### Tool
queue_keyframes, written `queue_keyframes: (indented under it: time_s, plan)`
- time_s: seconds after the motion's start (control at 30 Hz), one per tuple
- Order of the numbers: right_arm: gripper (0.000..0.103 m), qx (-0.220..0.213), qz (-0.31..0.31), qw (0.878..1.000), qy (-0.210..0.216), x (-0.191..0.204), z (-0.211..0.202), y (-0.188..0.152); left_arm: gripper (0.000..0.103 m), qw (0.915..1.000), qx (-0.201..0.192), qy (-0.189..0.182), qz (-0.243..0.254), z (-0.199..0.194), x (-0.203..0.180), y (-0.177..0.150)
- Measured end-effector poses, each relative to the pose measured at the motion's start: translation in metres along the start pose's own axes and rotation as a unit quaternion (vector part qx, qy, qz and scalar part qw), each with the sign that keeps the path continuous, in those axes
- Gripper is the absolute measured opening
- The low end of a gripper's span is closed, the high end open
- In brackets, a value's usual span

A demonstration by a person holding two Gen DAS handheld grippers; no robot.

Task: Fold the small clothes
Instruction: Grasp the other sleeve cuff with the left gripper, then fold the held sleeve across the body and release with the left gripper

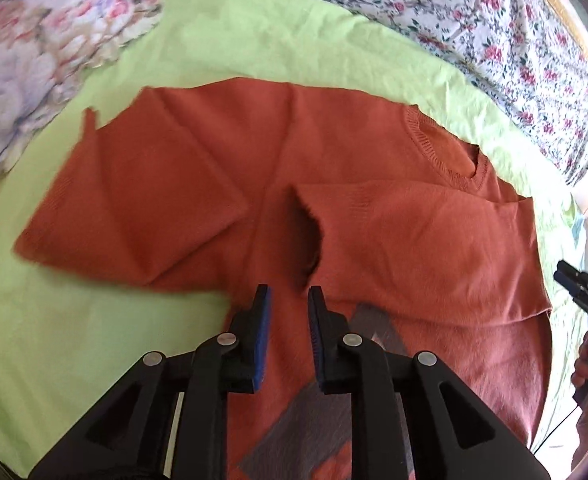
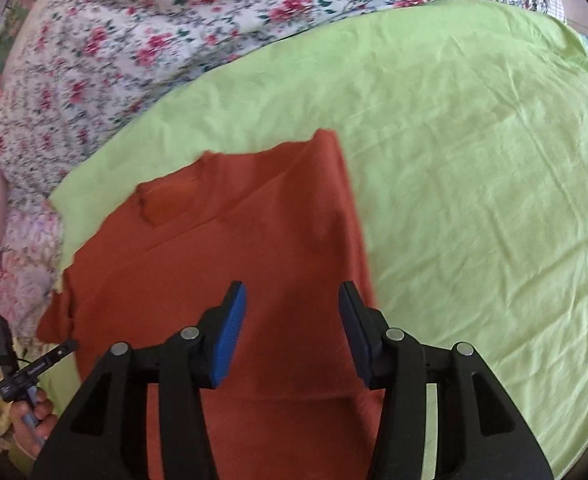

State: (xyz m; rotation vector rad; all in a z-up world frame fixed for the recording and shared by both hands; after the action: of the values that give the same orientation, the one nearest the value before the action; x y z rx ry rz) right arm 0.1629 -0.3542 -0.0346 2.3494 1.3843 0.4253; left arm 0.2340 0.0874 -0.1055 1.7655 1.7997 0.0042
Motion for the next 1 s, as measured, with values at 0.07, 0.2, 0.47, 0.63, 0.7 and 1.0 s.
queue_keyframes:
  time_s: [0.07, 0.2, 0.47, 0.63, 0.7, 1.0]
  plan:
    - [0.049, 0.01, -0.011, 1.0, 0.013, 0.018, -0.001, -0.016, 0.023, 1.0, -0.004, -0.002, -0.008, -0.011, 0.007, -0.006]
    - [0.049, 0.032, -0.03, 0.998, 0.036, 0.049, 0.0, -0.046, 0.037, 0.9993, -0.023, 0.003, -0.028, -0.041, 0.027, -0.008]
    - [0.049, 0.055, -0.054, 0.995, 0.058, 0.086, -0.001, -0.08, 0.072, 0.9931, -0.101, 0.02, -0.057, -0.103, 0.062, 0.043]
    - [0.05, 0.053, -0.062, 0.995, 0.06, 0.095, -0.006, -0.081, 0.078, 0.9918, -0.076, 0.026, -0.1, -0.077, 0.097, 0.085]
    - [0.05, 0.054, -0.061, 0.995, 0.063, 0.095, -0.007, -0.08, 0.078, 0.9924, -0.046, 0.015, -0.114, -0.052, 0.104, 0.095]
    - [0.05, 0.061, -0.056, 0.995, 0.057, 0.083, -0.001, -0.083, 0.002, 0.9954, -0.025, 0.012, -0.091, -0.021, 0.093, 0.092]
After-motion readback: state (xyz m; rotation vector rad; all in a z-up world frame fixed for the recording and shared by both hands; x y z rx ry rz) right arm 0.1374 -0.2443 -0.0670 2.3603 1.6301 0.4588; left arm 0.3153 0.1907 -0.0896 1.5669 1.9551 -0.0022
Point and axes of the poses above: each gripper's, at about its wrist camera, not at the fingertips, and z roughly the way its jaws point, x to its left, y to its top, the point moved 7 cm from there along z, roughly the way its jaws point, and after that the axes turned 12 degrees about -y, right-handed, at the moved point
